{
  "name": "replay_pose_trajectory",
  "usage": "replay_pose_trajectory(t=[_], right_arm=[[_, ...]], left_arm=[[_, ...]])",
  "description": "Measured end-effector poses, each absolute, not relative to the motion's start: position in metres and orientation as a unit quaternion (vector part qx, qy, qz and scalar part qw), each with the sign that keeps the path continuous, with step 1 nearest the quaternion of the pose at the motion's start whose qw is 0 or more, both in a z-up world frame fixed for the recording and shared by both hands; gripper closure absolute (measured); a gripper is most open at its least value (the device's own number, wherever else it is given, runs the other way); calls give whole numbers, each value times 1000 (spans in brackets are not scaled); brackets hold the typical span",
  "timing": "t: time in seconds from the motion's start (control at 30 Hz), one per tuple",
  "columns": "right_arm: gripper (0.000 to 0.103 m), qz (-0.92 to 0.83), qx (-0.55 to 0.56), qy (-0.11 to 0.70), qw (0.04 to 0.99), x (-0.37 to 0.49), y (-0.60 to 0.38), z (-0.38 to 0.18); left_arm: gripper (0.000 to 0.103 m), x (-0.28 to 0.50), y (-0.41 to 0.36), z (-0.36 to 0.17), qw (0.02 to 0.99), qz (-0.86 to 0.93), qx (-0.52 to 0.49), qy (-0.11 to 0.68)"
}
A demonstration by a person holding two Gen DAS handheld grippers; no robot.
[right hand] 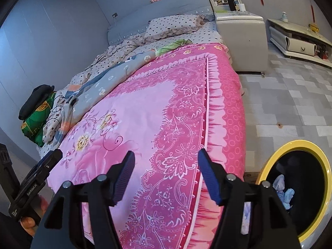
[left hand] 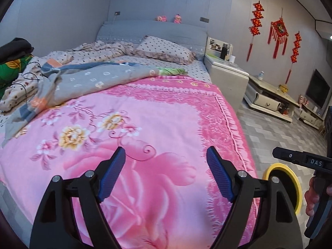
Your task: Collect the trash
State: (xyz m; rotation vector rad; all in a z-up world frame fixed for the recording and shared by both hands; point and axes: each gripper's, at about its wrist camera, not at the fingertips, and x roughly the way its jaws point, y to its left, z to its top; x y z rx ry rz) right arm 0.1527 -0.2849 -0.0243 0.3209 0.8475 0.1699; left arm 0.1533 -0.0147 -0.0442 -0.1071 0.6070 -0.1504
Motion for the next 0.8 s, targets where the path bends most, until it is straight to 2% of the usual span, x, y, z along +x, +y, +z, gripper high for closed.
replay_pose_trajectory(t=[0.1,0.17,0.3,0.8], right_arm=[[26,74,141,398,903,152,-270,-22],[22,62,133,391,909,152,-262,-19],[8,43,122,361,924,148,-254,-11],[8,-46,63,211,974,89,-228,20]], left_arm=[[12,146,-2,-39,959,-58,-44,274],[10,140,5,-35,962,-56,-47,263],[8,129,15,-28,965,-47,-56,252],[8,60,17,7,982,-33,-75,168]])
